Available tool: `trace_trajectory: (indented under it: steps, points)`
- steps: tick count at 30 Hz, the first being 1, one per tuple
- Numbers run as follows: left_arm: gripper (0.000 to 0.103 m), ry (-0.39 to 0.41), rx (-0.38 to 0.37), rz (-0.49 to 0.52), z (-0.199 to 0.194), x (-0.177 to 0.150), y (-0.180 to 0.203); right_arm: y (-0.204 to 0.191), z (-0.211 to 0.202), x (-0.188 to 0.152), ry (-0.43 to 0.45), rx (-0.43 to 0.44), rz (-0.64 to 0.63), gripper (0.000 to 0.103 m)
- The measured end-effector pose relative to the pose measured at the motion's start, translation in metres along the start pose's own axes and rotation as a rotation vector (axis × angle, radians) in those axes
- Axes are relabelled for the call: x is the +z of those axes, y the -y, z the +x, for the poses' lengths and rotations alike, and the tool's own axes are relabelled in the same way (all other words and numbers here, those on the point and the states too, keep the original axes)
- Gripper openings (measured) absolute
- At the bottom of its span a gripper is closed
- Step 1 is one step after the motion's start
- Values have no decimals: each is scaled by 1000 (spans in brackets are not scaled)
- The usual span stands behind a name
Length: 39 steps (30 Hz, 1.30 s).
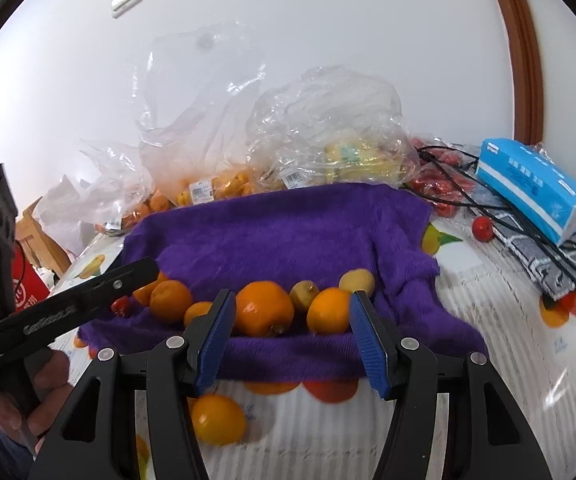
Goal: Organize fruits
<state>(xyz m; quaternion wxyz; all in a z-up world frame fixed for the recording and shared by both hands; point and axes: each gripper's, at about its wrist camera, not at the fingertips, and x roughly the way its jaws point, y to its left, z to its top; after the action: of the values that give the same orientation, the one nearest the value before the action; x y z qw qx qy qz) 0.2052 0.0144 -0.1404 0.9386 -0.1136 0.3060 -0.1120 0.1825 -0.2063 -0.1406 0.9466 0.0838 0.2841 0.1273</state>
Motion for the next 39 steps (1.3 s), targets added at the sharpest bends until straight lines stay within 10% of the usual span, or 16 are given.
trace_trajectory:
  steps: [39]
  points:
    - [52, 2, 79, 0, -50, -39, -23, -41, -8, -54, -204, -5, -92, 51]
